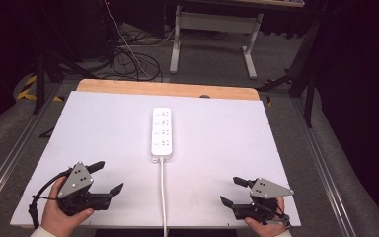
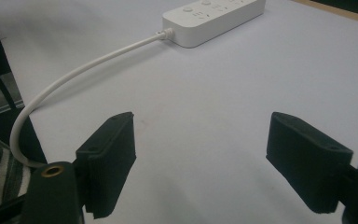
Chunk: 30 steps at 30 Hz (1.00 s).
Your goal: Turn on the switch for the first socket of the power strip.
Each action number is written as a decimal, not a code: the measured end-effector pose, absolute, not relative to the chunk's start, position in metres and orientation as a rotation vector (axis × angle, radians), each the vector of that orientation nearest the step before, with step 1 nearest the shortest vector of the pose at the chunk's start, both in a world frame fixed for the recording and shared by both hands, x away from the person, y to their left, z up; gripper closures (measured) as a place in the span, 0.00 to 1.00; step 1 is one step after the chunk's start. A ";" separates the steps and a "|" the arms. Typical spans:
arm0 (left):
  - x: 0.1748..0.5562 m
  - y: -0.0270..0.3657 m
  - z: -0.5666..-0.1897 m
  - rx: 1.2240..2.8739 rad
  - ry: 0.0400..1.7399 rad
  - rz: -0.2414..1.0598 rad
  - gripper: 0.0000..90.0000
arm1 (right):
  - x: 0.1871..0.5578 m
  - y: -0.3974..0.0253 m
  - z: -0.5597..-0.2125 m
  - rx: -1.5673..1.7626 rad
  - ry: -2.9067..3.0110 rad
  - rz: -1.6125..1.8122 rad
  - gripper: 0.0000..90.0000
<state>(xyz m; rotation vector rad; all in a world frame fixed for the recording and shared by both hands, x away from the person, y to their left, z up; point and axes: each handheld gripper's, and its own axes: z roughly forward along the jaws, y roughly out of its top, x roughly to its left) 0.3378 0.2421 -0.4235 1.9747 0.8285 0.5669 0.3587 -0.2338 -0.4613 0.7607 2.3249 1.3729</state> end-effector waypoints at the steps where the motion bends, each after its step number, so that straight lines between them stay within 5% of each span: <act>1: 0.339 0.241 -0.422 1.980 0.827 0.567 0.17 | 0.359 -0.234 -0.461 0.762 2.325 1.373 0.27; 30: 0.385 0.210 -0.392 2.027 0.755 0.510 0.25 | 0.359 -0.234 -0.462 0.753 2.336 1.380 0.27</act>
